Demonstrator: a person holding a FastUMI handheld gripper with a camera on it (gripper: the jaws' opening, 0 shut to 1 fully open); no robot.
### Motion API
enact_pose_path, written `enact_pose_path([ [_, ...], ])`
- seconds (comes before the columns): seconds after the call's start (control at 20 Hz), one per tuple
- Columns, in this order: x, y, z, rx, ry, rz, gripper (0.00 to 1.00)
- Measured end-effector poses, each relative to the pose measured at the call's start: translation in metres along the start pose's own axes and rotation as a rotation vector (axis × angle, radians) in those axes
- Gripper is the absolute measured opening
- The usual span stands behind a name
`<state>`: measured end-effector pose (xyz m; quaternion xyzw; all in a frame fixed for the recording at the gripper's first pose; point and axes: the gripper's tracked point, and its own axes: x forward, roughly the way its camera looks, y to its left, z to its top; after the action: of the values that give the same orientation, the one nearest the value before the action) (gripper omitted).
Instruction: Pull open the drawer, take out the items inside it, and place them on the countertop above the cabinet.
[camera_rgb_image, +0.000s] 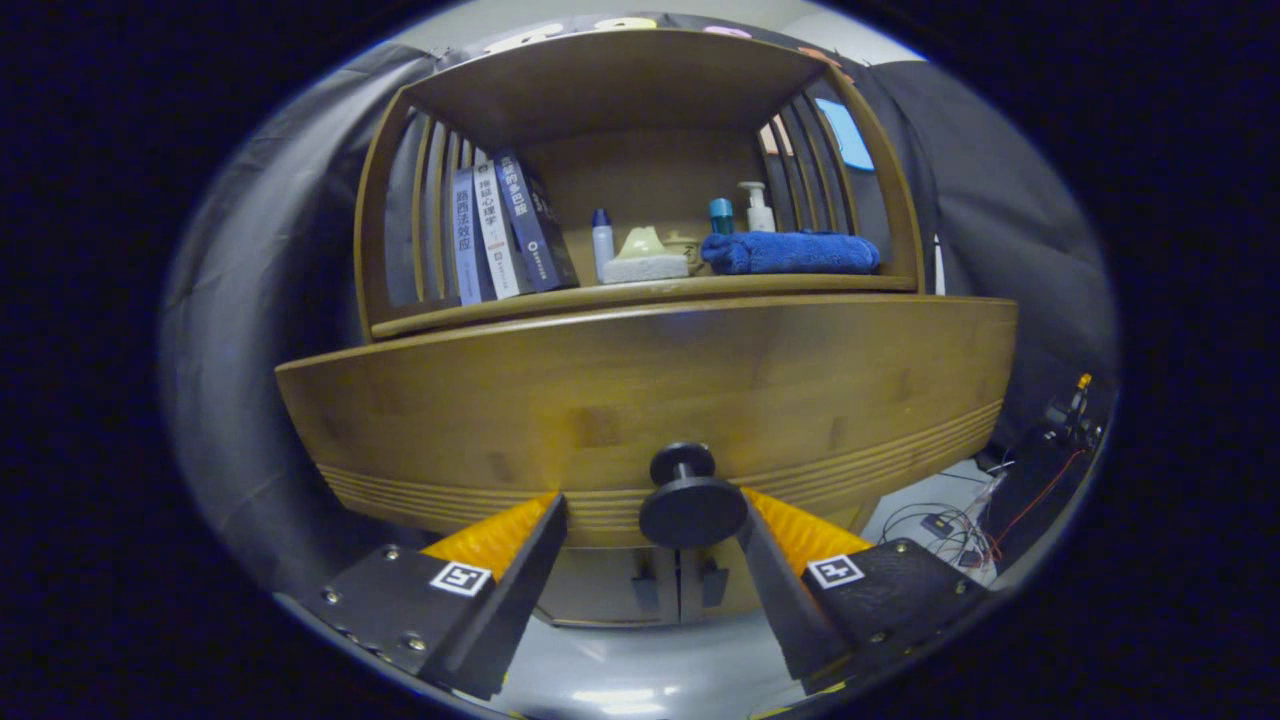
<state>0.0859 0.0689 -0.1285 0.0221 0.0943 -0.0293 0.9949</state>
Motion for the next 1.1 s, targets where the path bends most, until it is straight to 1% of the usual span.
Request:
enact_pose_path([
  [0.55, 0.054, 0.002, 0.015, 0.007, 0.015, 0.026, 0.99],
  [0.8, 0.075, 0.004, 0.019, 0.009, 0.031, 0.02, 0.99],
  [1.1, 0.091, 0.005, 0.024, -0.009, 0.042, 0.019, 0.99],
])
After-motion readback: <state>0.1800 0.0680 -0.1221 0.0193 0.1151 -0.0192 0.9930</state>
